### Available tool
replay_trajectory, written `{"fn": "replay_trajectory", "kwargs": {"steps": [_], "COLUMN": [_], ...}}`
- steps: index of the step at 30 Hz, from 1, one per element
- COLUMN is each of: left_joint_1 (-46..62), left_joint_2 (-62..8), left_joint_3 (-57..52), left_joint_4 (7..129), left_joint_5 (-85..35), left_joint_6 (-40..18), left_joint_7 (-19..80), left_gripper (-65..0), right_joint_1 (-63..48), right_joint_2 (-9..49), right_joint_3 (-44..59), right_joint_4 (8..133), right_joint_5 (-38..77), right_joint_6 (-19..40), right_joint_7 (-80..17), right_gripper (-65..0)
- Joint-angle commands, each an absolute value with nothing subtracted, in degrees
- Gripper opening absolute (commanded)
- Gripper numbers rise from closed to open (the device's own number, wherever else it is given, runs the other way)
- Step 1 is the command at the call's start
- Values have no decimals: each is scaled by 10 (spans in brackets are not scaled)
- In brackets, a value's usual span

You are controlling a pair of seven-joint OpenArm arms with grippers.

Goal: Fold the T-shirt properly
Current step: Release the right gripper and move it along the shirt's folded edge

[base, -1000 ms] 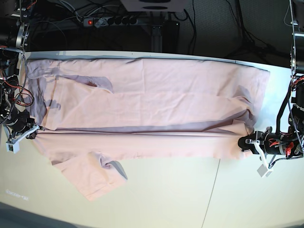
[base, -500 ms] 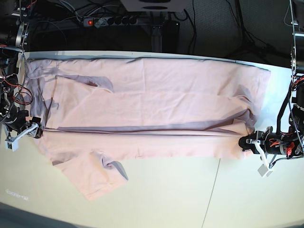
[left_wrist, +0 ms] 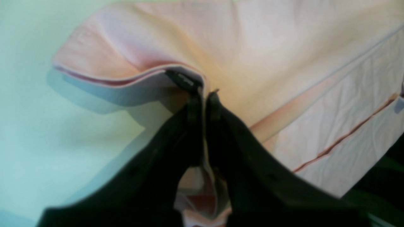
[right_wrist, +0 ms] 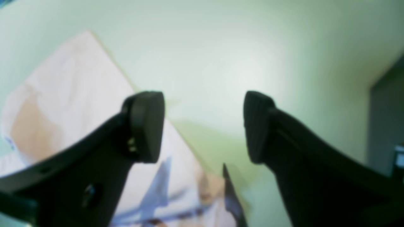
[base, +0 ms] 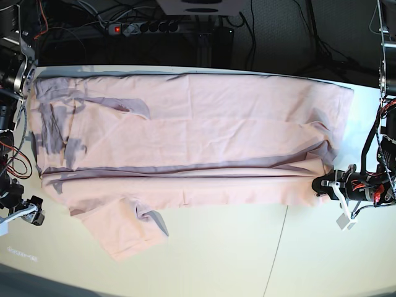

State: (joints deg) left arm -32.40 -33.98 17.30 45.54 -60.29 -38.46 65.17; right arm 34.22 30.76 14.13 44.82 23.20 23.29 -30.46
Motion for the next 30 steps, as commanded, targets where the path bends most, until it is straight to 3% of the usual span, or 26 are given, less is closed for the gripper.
{"fn": "replay_trajectory", "kwargs": {"steps": [1, 14, 30], "left_joint_1": [-341, -341, -342], "left_joint_2": [-351, -351, -351], "left_joint_3": [170, 170, 170], "left_joint_4": [463, 463, 463], "left_joint_5": [-610, -611, -624], "left_joint_6": [-400, -400, -400], "left_joint_7": [648, 650, 650], "left_gripper": [-650, -650, -650], "right_joint_1": [370, 470, 463], "right_joint_2": [313, 239, 227], "right_joint_3": [137, 116, 93], "right_joint_4": [443, 244, 212], "right_joint_5": [227, 100, 14], "right_joint_6": [264, 252, 249], "right_joint_7": [-293, -210, -185], "right_gripper": [-255, -255, -256]}}
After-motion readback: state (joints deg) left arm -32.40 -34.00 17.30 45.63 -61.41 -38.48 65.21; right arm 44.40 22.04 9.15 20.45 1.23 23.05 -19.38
